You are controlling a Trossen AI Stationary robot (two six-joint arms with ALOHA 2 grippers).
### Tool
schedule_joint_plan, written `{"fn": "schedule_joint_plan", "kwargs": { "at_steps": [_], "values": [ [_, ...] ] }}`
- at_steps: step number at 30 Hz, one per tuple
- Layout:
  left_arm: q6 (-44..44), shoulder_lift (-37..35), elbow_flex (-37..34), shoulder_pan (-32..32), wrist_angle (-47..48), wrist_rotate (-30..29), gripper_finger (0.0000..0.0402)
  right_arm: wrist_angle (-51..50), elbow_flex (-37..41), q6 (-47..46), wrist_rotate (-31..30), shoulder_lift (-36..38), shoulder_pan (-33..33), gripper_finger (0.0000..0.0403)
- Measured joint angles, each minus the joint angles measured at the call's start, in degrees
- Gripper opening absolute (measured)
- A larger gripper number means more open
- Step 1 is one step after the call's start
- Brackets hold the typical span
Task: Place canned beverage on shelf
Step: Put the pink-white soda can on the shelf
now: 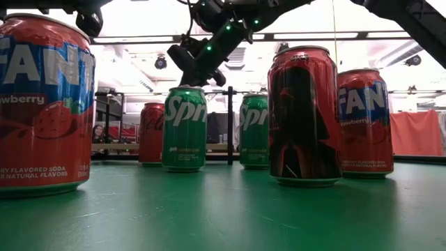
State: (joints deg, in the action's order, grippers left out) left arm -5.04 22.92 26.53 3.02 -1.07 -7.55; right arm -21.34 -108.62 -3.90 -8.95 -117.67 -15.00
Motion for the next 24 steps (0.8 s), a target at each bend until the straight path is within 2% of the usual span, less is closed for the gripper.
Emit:
{"fn": "schedule_joint_plan", "kwargs": {
  "at_steps": [9, 24],
  "values": [
    [-0.92, 0.00, 0.00, -0.01, -0.25, 0.00, 0.0000, 2.03, 0.00, 1.54, -0.29, 1.93, -0.54, 0.0009],
    [-1.71, 0.00, 0.02, -0.02, -0.25, 0.00, 0.0000, -0.13, 0.00, 1.07, -2.03, 2.19, -6.67, 0.0009]
  ]
}}
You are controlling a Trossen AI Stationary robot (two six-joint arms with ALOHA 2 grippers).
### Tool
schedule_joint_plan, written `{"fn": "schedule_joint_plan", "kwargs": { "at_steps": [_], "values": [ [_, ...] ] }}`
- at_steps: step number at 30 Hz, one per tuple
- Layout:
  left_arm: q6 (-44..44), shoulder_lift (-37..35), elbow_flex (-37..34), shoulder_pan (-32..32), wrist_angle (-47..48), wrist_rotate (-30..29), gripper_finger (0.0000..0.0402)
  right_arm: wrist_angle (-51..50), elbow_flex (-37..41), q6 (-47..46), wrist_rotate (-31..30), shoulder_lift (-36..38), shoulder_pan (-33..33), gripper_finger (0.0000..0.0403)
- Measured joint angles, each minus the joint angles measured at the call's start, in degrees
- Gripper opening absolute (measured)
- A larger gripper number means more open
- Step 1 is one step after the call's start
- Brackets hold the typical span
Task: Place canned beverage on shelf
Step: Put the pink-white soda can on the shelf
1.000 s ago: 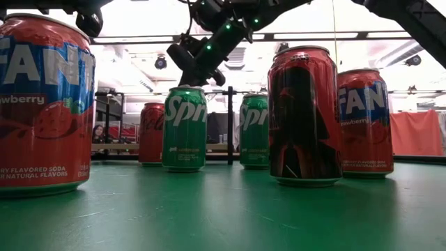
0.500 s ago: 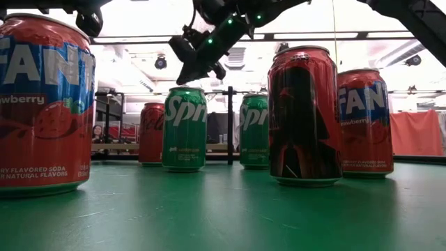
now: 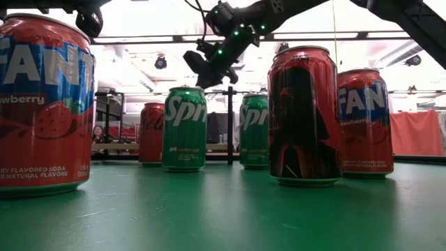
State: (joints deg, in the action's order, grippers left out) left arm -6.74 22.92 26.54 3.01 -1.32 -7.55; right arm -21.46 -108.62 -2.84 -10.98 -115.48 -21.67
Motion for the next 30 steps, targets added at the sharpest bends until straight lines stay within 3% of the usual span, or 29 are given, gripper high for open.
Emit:
{"fn": "schedule_joint_plan", "kwargs": {
  "at_steps": [15, 30],
  "values": [
    [0.00, 0.00, 0.00, 0.01, 0.22, 0.00, 0.0000, -6.89, 0.04, -2.34, 0.54, -0.09, 1.92, 0.0009],
    [0.00, 0.00, 0.00, 0.02, 0.17, 0.00, 0.0000, -7.24, 0.07, -4.29, 0.59, -0.09, 5.32, 0.0009]
  ]
}}
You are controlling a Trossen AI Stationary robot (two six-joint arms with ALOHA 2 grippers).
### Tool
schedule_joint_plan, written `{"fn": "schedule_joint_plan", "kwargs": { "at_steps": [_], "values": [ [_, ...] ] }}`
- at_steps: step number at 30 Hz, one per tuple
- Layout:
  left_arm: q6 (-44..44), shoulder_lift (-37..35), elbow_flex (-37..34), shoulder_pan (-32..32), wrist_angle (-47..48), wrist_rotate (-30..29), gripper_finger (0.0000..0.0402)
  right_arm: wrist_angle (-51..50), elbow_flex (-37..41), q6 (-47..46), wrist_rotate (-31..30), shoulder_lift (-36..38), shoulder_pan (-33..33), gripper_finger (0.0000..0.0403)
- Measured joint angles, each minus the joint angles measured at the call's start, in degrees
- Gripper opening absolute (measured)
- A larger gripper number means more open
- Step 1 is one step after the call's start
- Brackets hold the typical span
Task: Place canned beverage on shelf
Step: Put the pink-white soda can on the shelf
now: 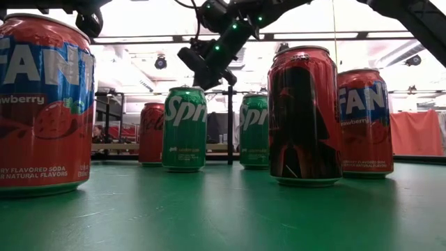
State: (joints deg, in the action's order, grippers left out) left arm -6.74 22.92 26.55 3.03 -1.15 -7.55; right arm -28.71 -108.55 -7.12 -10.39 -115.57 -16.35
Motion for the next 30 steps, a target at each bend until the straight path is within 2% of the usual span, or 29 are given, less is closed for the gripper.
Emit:
{"fn": "schedule_joint_plan", "kwargs": {
  "at_steps": [30],
  "values": [
    [-0.87, -0.02, 0.00, 0.00, 0.04, 0.17, 0.0000, -3.10, 0.09, 2.65, 0.11, -0.41, 1.48, 0.0009]
  ]
}}
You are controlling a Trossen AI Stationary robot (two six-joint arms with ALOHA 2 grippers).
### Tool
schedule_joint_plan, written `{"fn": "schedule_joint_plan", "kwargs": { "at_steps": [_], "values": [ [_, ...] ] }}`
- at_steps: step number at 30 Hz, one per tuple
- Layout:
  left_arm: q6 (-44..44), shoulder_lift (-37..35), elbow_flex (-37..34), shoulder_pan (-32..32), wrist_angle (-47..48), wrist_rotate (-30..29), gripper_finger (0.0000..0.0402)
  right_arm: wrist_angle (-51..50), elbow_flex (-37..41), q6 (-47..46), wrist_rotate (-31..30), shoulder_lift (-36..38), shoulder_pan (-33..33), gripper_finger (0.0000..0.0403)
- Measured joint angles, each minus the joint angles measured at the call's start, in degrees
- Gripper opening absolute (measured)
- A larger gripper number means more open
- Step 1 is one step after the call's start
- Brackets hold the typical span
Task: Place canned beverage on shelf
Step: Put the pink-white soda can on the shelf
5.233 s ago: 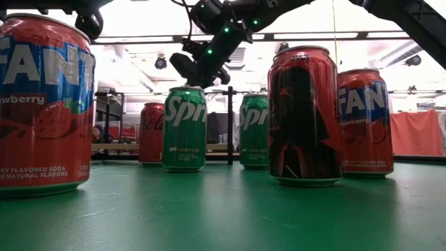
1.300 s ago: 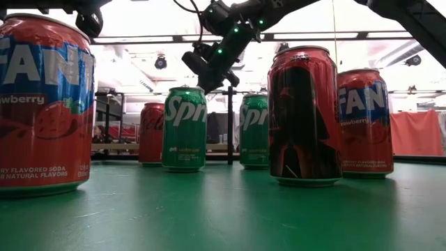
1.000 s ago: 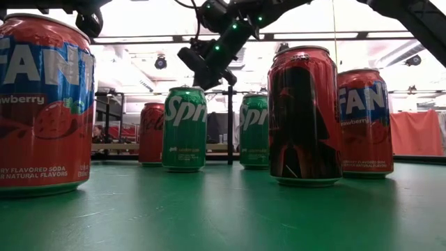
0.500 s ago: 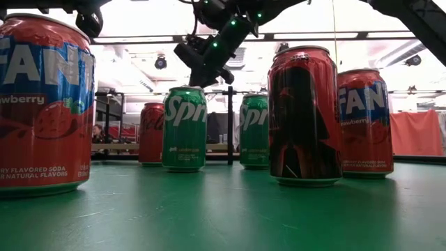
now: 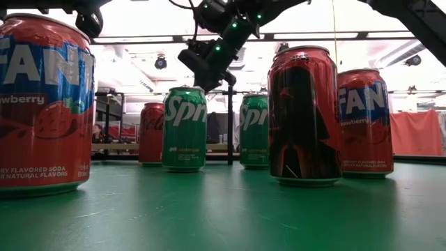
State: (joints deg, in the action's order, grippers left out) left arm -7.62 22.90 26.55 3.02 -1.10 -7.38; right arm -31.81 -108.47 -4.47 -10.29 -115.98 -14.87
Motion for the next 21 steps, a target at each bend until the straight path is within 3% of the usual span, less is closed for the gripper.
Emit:
{"fn": "schedule_joint_plan", "kwargs": {
  "at_steps": [11, 21],
  "values": [
    [0.02, 0.07, 0.00, -0.02, -0.04, 0.02, 0.0000, 7.41, 0.00, -0.39, 4.50, -2.76, 0.23, 0.0009],
    [0.02, 0.13, 0.00, 0.00, -0.13, 0.02, 0.0000, 9.09, 0.00, 0.45, 4.31, -3.30, 0.32, 0.0009]
  ]
}}
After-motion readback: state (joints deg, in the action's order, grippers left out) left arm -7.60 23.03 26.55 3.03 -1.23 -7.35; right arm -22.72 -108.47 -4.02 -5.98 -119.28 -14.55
